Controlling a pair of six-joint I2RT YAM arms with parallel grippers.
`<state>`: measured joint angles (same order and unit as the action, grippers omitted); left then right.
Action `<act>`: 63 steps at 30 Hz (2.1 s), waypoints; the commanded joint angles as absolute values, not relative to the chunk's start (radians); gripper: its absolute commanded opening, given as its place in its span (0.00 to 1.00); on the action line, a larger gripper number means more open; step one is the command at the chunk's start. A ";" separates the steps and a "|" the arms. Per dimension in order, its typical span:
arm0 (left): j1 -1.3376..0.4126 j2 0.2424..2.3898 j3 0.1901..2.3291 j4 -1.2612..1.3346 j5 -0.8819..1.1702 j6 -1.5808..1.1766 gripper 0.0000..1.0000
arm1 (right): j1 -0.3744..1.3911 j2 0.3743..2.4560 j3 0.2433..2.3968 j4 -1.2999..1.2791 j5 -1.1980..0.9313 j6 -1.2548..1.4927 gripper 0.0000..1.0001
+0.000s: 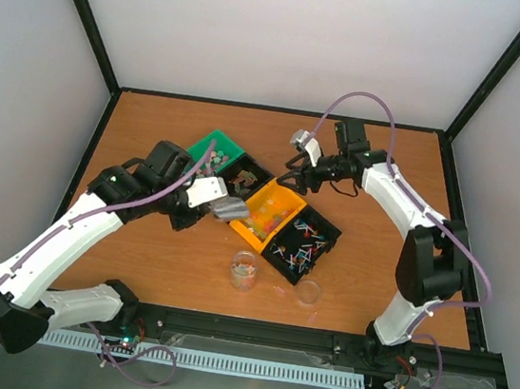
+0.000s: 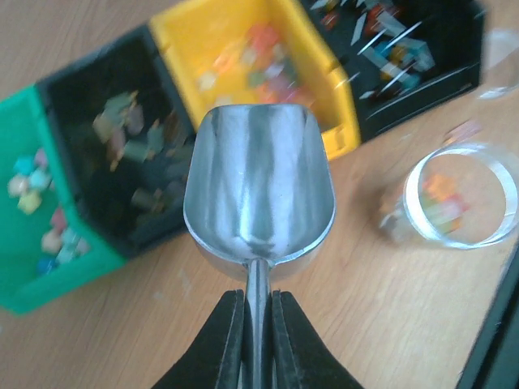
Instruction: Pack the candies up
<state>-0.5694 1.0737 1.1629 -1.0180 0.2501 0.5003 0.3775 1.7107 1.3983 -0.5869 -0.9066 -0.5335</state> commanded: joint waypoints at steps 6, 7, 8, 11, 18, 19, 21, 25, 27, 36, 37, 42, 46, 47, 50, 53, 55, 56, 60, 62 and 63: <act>-0.565 1.278 1.270 -1.153 -0.109 0.344 0.01 | 0.367 1.877 1.489 -0.575 -0.584 -0.417 0.66; -0.565 1.306 1.295 -1.159 -0.113 0.327 0.01 | 0.367 1.892 1.498 -0.577 -0.576 -0.410 0.66; -0.565 1.333 1.324 -1.161 -0.119 0.307 0.01 | 0.368 1.907 1.513 -0.581 -0.570 -0.399 0.65; -0.564 1.399 1.371 -1.135 -0.103 0.247 0.01 | 0.373 1.950 1.544 -0.592 -0.566 -0.380 0.64; -0.564 1.488 1.369 -1.019 -0.075 0.162 0.01 | 0.419 1.992 1.549 -0.600 -0.530 -0.395 0.61; -0.565 1.499 1.363 -1.004 -0.084 0.159 0.01 | 0.426 1.997 1.549 -0.600 -0.521 -0.397 0.61; -0.565 1.511 1.342 -0.958 -0.106 0.157 0.01 | 0.438 2.006 1.547 -0.600 -0.507 -0.399 0.60; -0.565 1.534 1.297 -0.870 -0.152 0.156 0.01 | 0.461 2.019 1.538 -0.595 -0.486 -0.417 0.57; -0.565 1.559 1.281 -0.845 -0.183 0.158 0.01 | 0.472 2.030 1.537 -0.595 -0.473 -0.429 0.54; -0.565 1.599 1.181 -0.780 -0.190 0.168 0.01 | 0.489 2.058 1.532 -0.594 -0.441 -0.472 0.44; -0.565 1.605 1.173 -0.772 -0.186 0.164 0.01 | 0.489 2.059 1.530 -0.592 -0.439 -0.477 0.41; -0.565 1.662 1.175 -0.732 -0.166 0.146 0.01 | 0.490 2.067 1.508 -0.571 -0.433 -0.498 0.27; -0.565 1.722 1.199 -0.710 -0.145 0.118 0.01 | 0.490 2.069 1.492 -0.561 -0.428 -0.517 0.17; -0.565 1.743 1.205 -0.707 -0.140 0.111 0.01 | 0.490 2.067 1.488 -0.558 -0.427 -0.519 0.15; -0.564 1.767 1.212 -0.678 -0.111 0.094 0.01 | 0.491 2.050 1.460 -0.534 -0.442 -0.538 0.05; -0.565 1.760 1.180 -0.607 -0.056 0.097 0.01 | 0.490 2.022 1.417 -0.498 -0.463 -0.556 0.03; -0.564 1.737 1.141 -0.536 -0.008 0.117 0.01 | 0.491 2.020 1.414 -0.502 -0.467 -0.563 0.03; -0.564 1.723 1.113 -0.474 0.014 0.129 0.01 | 0.489 2.021 1.415 -0.505 -0.466 -0.562 0.03; -0.564 1.660 1.002 -0.295 0.095 0.171 0.01 | 0.489 2.016 1.406 -0.504 -0.456 -0.561 0.03; -0.563 1.642 0.968 -0.238 0.109 0.163 0.01 | 0.488 2.014 1.404 -0.501 -0.452 -0.559 0.03; -0.561 1.635 0.961 -0.221 0.119 0.151 0.01 | 0.487 2.013 1.406 -0.500 -0.449 -0.555 0.03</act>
<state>-0.5560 1.6276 1.0203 -0.3531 -0.0372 0.1268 0.4606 2.0171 1.4429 -0.4683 -0.3931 -0.4656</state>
